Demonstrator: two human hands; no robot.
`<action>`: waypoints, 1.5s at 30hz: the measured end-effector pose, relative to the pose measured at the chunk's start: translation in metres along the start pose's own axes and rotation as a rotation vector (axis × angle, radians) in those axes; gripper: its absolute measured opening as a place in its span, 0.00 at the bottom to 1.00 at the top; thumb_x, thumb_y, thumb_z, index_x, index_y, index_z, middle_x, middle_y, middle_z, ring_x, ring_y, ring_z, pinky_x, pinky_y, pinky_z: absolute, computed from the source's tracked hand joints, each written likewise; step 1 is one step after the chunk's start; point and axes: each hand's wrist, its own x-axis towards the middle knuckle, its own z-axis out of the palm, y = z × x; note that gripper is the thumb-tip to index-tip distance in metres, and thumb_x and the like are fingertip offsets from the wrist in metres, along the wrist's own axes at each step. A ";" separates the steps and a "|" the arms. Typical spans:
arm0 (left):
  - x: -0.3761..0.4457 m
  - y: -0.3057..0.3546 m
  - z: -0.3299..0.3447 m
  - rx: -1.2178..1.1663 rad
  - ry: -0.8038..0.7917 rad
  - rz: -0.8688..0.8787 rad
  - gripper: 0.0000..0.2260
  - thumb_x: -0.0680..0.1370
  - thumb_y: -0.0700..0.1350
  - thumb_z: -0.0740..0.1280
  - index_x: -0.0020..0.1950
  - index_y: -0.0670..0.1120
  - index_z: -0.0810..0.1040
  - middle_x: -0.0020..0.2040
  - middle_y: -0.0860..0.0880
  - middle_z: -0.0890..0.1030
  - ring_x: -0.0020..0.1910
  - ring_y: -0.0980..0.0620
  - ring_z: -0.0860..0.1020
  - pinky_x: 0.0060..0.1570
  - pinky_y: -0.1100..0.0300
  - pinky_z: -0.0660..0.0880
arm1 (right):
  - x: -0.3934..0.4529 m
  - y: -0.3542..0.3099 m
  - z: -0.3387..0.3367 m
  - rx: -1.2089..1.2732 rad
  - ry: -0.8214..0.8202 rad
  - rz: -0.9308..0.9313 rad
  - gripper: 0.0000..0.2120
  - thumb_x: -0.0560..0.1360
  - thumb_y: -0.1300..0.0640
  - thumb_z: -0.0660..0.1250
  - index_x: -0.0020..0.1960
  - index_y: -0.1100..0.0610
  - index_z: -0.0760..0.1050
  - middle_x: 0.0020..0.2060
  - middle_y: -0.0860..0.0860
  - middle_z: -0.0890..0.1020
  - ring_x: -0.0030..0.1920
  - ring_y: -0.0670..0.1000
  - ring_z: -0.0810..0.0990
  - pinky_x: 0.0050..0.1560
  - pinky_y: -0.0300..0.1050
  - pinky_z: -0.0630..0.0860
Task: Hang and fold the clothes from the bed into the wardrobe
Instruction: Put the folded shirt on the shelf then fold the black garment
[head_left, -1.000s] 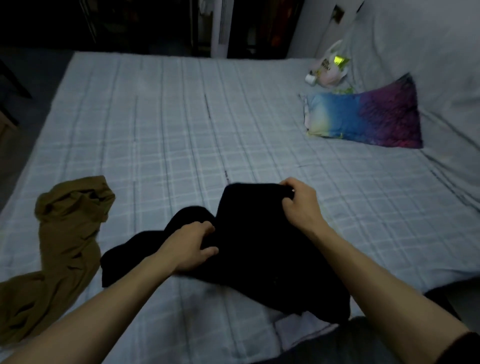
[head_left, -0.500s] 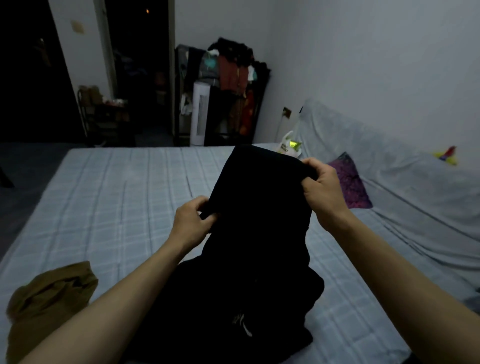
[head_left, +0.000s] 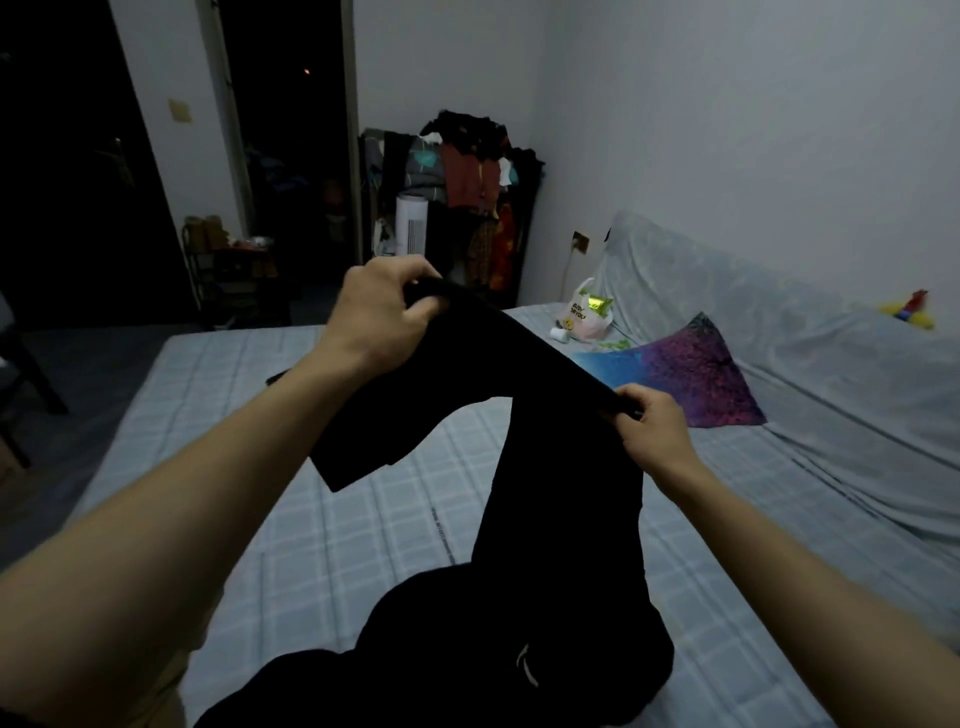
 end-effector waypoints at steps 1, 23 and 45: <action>0.001 0.005 0.001 -0.019 -0.032 -0.041 0.03 0.76 0.44 0.71 0.49 0.48 0.83 0.43 0.51 0.83 0.44 0.56 0.81 0.43 0.68 0.73 | -0.002 0.000 0.004 -0.015 0.000 0.002 0.07 0.76 0.67 0.67 0.45 0.57 0.80 0.37 0.52 0.81 0.41 0.51 0.78 0.40 0.44 0.70; -0.059 0.003 0.115 -0.295 -0.598 -0.418 0.07 0.77 0.43 0.71 0.53 0.43 0.82 0.48 0.46 0.84 0.44 0.53 0.82 0.37 0.66 0.77 | -0.020 0.121 0.015 -0.377 -0.006 0.026 0.11 0.70 0.68 0.66 0.49 0.58 0.81 0.40 0.51 0.82 0.45 0.56 0.82 0.45 0.39 0.69; -0.163 -0.171 0.204 -0.087 -0.519 -0.918 0.03 0.74 0.44 0.71 0.40 0.51 0.83 0.35 0.55 0.84 0.38 0.58 0.83 0.39 0.63 0.74 | 0.017 0.226 0.209 -0.373 -0.770 0.049 0.21 0.77 0.50 0.68 0.66 0.57 0.72 0.61 0.55 0.76 0.58 0.53 0.77 0.60 0.46 0.73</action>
